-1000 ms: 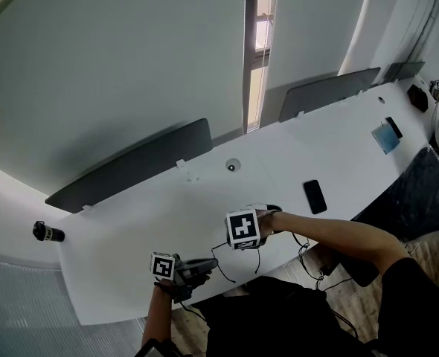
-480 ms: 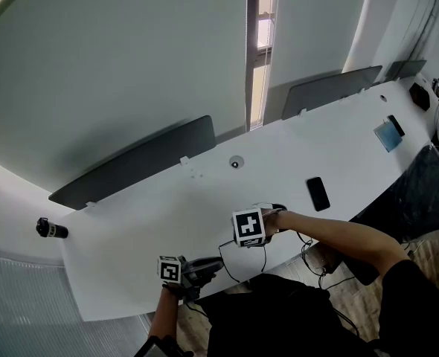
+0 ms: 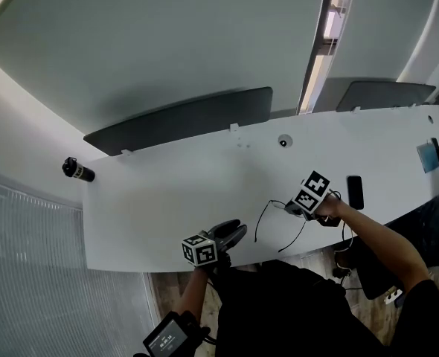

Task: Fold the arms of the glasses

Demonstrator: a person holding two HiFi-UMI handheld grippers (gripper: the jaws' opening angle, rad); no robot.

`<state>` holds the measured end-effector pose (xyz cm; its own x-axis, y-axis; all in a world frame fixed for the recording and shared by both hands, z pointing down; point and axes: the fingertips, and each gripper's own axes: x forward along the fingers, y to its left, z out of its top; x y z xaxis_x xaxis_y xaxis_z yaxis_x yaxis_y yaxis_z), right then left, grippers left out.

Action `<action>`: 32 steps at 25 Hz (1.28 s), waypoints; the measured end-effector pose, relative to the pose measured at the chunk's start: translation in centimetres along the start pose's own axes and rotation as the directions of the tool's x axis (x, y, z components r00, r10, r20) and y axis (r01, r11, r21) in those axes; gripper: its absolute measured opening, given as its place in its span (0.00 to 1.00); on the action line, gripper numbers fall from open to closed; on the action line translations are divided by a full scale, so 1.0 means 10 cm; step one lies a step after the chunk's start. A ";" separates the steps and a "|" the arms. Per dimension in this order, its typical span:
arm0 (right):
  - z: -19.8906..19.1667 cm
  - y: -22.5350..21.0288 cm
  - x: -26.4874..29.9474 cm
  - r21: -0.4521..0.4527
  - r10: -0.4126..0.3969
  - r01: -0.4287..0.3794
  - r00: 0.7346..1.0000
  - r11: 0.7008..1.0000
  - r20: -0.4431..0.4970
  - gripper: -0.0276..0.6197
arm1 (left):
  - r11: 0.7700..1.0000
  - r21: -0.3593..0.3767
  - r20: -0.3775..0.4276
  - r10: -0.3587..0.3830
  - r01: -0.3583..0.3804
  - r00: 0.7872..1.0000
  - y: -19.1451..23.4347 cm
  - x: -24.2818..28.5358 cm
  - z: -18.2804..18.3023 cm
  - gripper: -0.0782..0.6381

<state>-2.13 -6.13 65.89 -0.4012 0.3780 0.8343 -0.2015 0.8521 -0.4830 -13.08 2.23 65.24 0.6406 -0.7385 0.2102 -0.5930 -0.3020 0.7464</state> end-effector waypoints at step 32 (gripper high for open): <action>-0.26 -0.17 -0.01 0.532 -0.005 -0.213 0.926 0.819 0.379 0.08 | 0.679 0.725 -0.140 0.313 -0.118 0.939 -0.29 0.29 -1.02 0.28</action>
<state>0.53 -6.68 67.34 -0.7086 0.2086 0.6740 -0.5551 0.4249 -0.7151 -4.45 7.12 70.13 0.4843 -0.7037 0.5199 -0.8317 -0.5547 0.0239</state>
